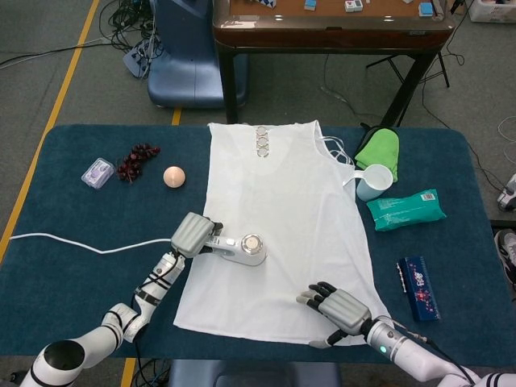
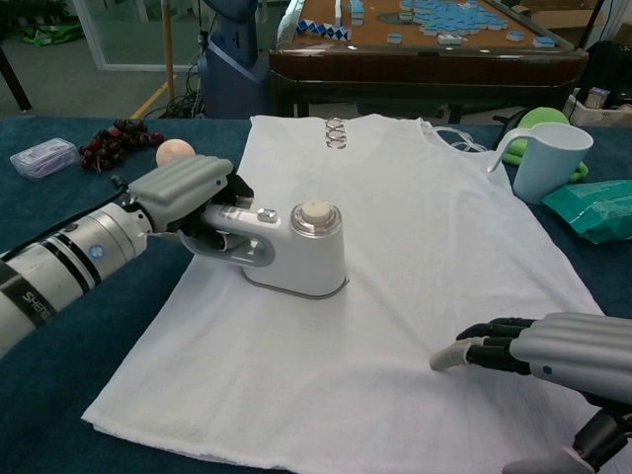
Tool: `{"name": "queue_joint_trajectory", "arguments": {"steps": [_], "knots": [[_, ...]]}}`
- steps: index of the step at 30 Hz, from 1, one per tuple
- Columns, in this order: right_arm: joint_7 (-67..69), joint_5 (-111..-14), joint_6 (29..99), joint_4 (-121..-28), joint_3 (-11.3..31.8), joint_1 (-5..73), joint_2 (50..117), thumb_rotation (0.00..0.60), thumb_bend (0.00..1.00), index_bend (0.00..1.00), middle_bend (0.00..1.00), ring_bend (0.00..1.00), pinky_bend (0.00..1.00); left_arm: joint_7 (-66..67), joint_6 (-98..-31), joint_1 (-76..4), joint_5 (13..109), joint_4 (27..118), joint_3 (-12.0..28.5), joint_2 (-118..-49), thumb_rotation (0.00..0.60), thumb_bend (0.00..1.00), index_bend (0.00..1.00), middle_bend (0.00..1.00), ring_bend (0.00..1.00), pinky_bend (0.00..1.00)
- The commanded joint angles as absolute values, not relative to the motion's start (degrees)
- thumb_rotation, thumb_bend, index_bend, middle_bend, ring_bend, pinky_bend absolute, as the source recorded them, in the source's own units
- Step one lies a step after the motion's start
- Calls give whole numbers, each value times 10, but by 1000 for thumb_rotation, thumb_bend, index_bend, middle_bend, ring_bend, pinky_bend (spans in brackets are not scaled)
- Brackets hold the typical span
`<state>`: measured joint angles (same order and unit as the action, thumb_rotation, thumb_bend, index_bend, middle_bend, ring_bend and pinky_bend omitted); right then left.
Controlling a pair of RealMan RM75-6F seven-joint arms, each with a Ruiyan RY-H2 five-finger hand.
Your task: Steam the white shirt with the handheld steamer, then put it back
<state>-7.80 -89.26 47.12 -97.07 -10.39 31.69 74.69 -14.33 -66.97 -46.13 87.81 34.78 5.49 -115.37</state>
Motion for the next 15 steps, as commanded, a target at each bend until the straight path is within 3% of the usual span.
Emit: {"name": "queue_joint_trajectory", "arguments": {"steps": [1, 7, 15], "knots": [[-72, -894, 475, -971, -105, 314, 746, 267, 305, 39, 128, 30, 48, -142, -667, -464, 877, 347, 56, -1157, 600, 250, 780, 861, 720, 772], [-54, -899, 485, -966, -104, 310, 746, 324, 447, 12, 128, 30, 96, -138, -662, -466, 876, 345, 57, -1161, 600, 250, 780, 860, 720, 772], [-18, -914, 494, -951, -98, 312, 757, 405, 490, 0, 111, 30, 142, -141, -667, -456, 871, 343, 57, -1150, 600, 249, 780, 860, 720, 772]]}}
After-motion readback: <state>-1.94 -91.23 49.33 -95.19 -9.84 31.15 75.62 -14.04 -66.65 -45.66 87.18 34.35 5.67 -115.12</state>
